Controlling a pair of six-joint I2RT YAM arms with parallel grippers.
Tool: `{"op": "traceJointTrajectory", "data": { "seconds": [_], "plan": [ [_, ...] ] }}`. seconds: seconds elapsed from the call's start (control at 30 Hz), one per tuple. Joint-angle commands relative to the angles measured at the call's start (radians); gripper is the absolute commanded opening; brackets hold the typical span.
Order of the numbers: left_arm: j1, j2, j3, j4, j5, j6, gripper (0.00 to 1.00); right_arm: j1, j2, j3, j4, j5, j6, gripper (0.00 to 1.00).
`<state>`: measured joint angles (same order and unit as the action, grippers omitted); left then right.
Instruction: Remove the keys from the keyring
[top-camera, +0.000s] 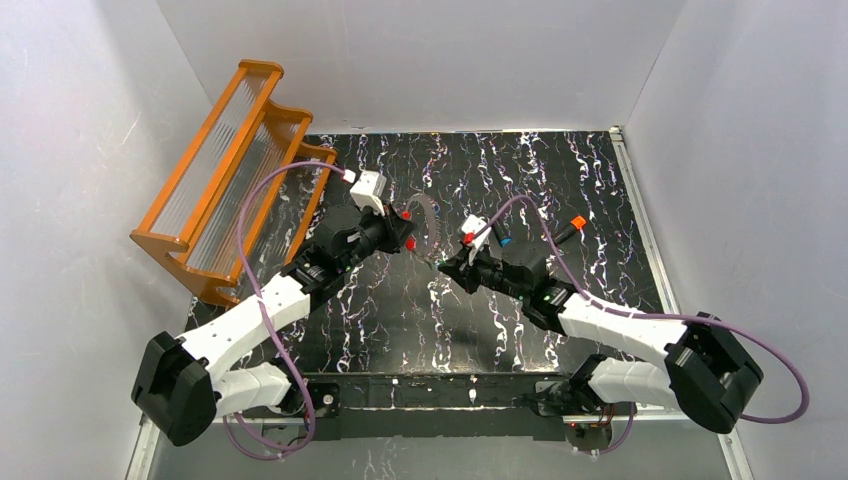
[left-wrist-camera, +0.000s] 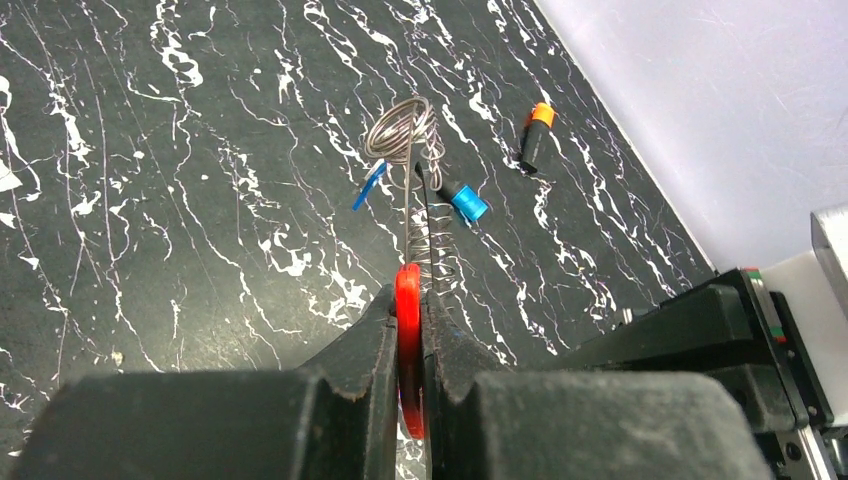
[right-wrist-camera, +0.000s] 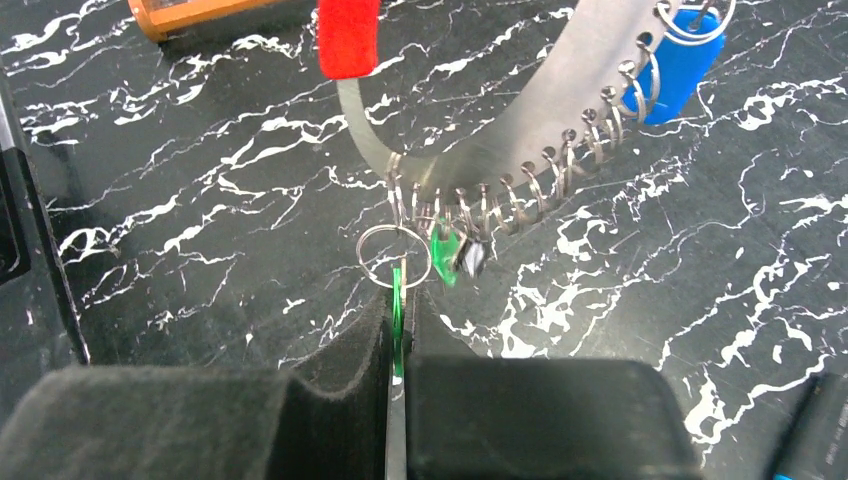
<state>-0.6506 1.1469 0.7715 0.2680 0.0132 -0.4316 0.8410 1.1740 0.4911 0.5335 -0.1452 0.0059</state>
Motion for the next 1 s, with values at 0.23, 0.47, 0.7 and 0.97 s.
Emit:
{"op": "traceJointTrajectory", "data": {
  "seconds": [0.23,0.47,0.7,0.97],
  "plan": [
    [0.026,-0.039,-0.034,-0.144,-0.105,0.124,0.09,-0.04,-0.027,0.235,-0.397,-0.052,-0.094,0.01],
    [0.026,-0.032,-0.011,-0.183,-0.105,0.191,0.32,-0.043,0.016,0.33,-0.465,-0.067,-0.197,0.01],
    [0.026,-0.032,0.012,-0.226,-0.093,0.277,0.54,-0.051,0.067,0.4,-0.56,-0.092,-0.274,0.01],
    [0.026,-0.042,0.018,-0.254,-0.088,0.341,0.66,-0.053,0.087,0.436,-0.613,-0.1,-0.338,0.01]
  ]
}}
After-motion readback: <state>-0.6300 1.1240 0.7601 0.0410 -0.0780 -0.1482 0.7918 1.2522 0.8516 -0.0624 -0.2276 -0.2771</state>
